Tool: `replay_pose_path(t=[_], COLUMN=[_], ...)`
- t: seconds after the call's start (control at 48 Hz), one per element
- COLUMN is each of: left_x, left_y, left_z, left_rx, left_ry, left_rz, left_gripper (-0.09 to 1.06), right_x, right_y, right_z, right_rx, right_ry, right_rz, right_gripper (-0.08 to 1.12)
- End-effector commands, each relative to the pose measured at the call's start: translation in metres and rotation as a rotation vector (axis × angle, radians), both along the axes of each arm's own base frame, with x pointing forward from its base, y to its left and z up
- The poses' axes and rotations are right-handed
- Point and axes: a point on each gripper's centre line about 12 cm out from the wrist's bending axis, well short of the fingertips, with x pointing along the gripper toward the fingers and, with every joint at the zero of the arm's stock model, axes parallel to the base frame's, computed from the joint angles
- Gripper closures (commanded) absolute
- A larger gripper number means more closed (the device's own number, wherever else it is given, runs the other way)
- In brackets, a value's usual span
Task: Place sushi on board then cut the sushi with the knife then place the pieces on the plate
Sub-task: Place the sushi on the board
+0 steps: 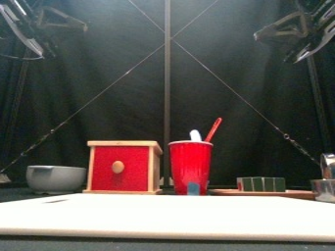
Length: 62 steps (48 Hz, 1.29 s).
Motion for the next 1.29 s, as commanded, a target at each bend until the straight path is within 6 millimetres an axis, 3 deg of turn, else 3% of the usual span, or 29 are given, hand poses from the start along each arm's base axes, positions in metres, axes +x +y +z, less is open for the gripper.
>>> replay_pose_path(t=[0.021,0.25,0.688,0.792,1.146,1.292], left_x=[0.012,0.030,0.063,0.070,0.082,0.083], left_y=[-0.001,-0.001,-0.001,-0.001,-0.001,-0.001], left_z=[-0.006,-0.012,-0.022,-0.027,-0.037,-0.040], left_rx=[0.002,0.000,-0.007,-0.008,-0.008,-0.010], left_ry=[0.037,0.072,0.137,0.160,0.207,0.215], left_rz=[-0.006,-0.005,-0.003,-0.002,-0.003,-0.001], left_gripper=[1.00,1.00,1.00,1.00,1.00,1.00], right_x=[0.003,0.012,0.017,0.015,0.017,0.022], right_y=[0.000,-0.007,-0.069,-0.082,-0.111,-0.119], right_z=[-0.001,-0.013,-0.039,-0.042,-0.061,-0.076], right_rx=[0.014,0.084,0.278,0.301,0.292,0.253], right_ry=[0.011,0.130,0.529,0.583,0.725,0.839], right_rz=[0.003,-0.036,-0.321,-0.372,-0.464,-0.470], right_gripper=[1.02,1.02,0.97,0.85,0.07,0.00])
